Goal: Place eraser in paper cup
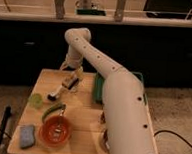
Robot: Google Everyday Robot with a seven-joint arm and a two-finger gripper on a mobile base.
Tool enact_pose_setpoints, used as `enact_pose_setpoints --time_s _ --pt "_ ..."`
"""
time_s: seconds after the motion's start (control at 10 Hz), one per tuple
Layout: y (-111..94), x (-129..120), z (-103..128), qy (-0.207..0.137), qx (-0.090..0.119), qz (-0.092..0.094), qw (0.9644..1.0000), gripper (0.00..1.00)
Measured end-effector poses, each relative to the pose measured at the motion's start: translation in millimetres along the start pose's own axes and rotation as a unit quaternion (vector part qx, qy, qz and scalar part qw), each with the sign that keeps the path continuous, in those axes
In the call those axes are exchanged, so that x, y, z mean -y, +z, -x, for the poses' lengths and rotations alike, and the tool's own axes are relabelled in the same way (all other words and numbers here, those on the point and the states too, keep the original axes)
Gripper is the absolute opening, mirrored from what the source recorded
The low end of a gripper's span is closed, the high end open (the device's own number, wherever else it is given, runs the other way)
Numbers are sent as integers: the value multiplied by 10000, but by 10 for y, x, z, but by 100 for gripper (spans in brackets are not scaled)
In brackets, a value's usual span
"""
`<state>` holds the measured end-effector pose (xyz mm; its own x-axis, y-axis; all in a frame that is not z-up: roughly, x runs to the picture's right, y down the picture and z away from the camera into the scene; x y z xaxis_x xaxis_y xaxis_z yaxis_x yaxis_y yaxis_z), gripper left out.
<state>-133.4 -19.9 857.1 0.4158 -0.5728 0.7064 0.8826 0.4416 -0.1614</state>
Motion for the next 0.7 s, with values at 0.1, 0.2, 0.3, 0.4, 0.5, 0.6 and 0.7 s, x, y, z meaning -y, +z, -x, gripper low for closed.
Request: enact_pose_setpoints --time_s 0.1,0.2,0.3,0.4,0.5,0.6,0.7 --pt "-8 4 -2 -5 -3 -9 10000 80" --pt "-12 3 -8 -8 -7 -15 10000 80" --pt "-18 6 -9 -12 -9 -23 10000 80" --pt "-15 4 -10 -11 -9 -20 10000 80" --pt "-14 4 -9 -11 -8 -19 10000 80" --pt "-14 2 -11 -9 -8 -19 10000 80" --pt "-13 -1 -13 -7 -9 -18 10000 80"
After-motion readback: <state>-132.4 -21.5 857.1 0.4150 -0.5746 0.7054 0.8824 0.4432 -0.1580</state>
